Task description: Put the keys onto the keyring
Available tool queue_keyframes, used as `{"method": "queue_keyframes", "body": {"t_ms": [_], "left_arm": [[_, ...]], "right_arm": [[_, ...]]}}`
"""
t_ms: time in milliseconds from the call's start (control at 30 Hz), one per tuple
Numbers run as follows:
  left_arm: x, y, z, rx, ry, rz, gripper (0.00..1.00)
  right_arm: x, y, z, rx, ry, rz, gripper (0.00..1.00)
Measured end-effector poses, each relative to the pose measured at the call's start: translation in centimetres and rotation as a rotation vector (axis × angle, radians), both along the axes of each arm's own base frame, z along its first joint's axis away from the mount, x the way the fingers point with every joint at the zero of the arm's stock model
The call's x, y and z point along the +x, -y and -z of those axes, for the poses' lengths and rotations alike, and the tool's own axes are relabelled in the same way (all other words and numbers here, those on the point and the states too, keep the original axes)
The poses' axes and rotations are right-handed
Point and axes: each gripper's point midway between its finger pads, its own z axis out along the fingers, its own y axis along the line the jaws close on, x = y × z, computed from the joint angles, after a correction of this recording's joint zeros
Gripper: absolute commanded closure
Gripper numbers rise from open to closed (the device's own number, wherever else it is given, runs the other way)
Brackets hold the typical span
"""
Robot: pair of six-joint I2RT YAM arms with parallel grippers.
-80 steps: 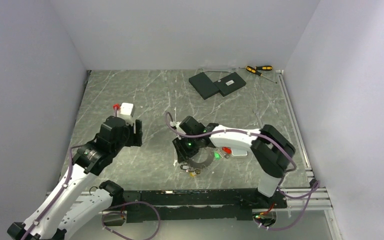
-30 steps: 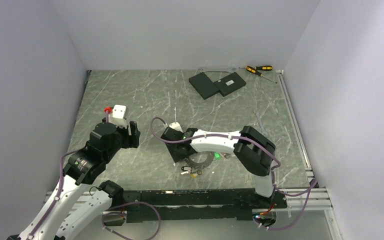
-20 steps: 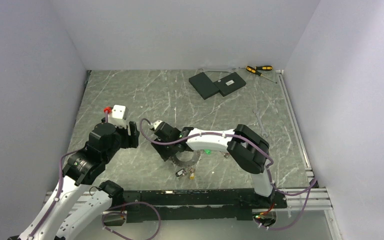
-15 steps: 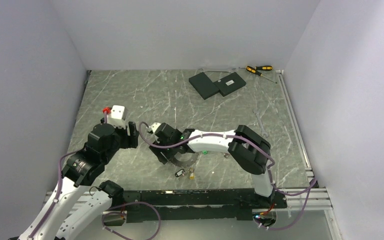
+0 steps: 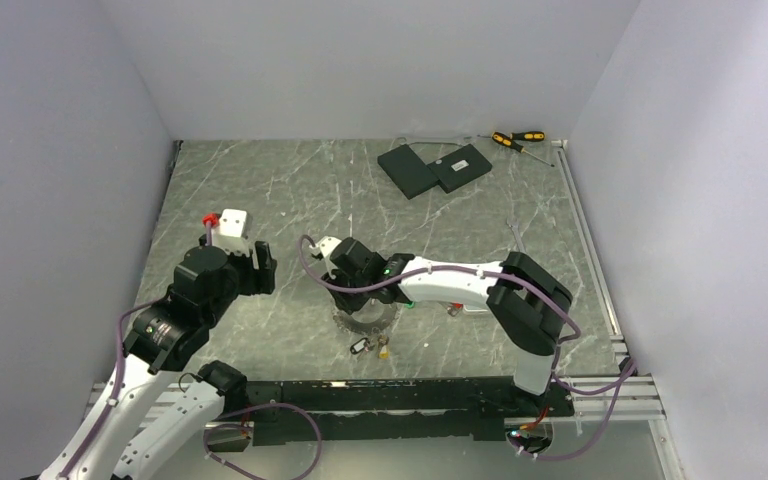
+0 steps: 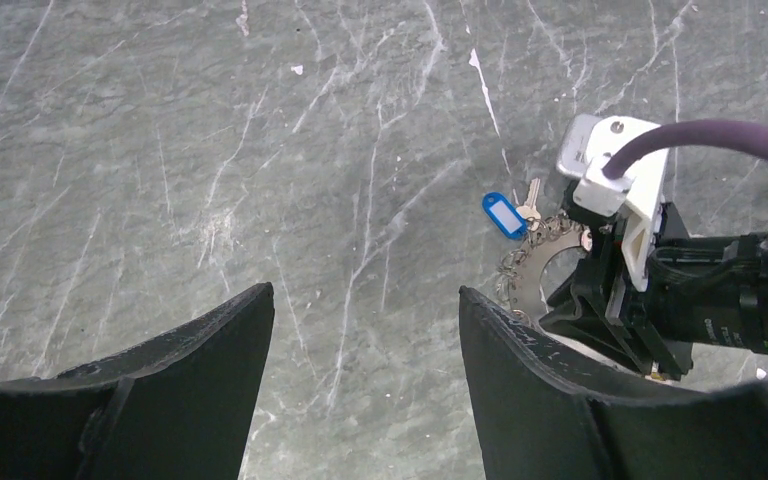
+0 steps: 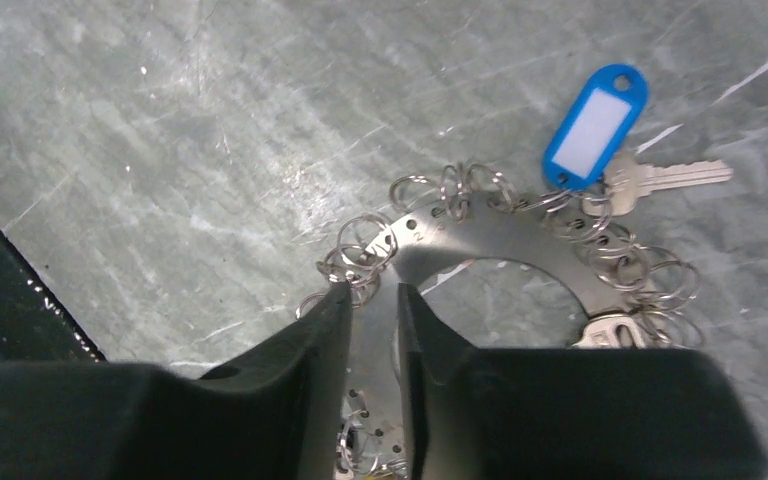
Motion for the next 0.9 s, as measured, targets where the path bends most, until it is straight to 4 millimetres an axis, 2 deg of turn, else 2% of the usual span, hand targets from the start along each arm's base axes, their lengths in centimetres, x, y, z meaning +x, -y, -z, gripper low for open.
{"method": "queue_keyframes", "body": {"t_ms": [133, 400, 500, 600, 633, 800, 900], "left_arm": [[0.0, 0.0, 0.0, 0.001, 0.001, -0.001, 0.27], [0.1, -0.1, 0.0, 0.000, 0.001, -0.006, 0.27], [0.1, -0.2, 0.0, 0.001, 0.000, -0.009, 0.27], [0.2, -0.2, 0.1, 0.002, -0.002, -0.011, 0.27], [0.2, -0.2, 0.1, 0.003, -0.004, -0.012, 0.27], [0.3, -0.2, 0.1, 0.002, -0.004, -0.010, 0.27], [0.3, -0.2, 0.1, -0.001, -0.003, -0.010, 0.27]], "right_arm": [[-1.0, 0.3, 0.9, -0.004, -0.038, -0.013, 0.86], [-2.1, 0.8, 2.7, -0.021, -0.078, -0.027, 0.84], [-2.1, 0.7, 2.8, -0.017, -0.076, -0.028, 0.76], [-2.4, 0.0, 2.6, 0.013, -0.088, -0.049, 0.57], [-2.6, -0.2, 2.5, 0.026, -0.097, -0.067, 0.54], [-4.7, -1.0, 2.3, 0.081, -0.159, -0.178, 0.54], [-6.0, -0.9, 2.4, 0.094, -0.191, -0.249, 0.59]]}}
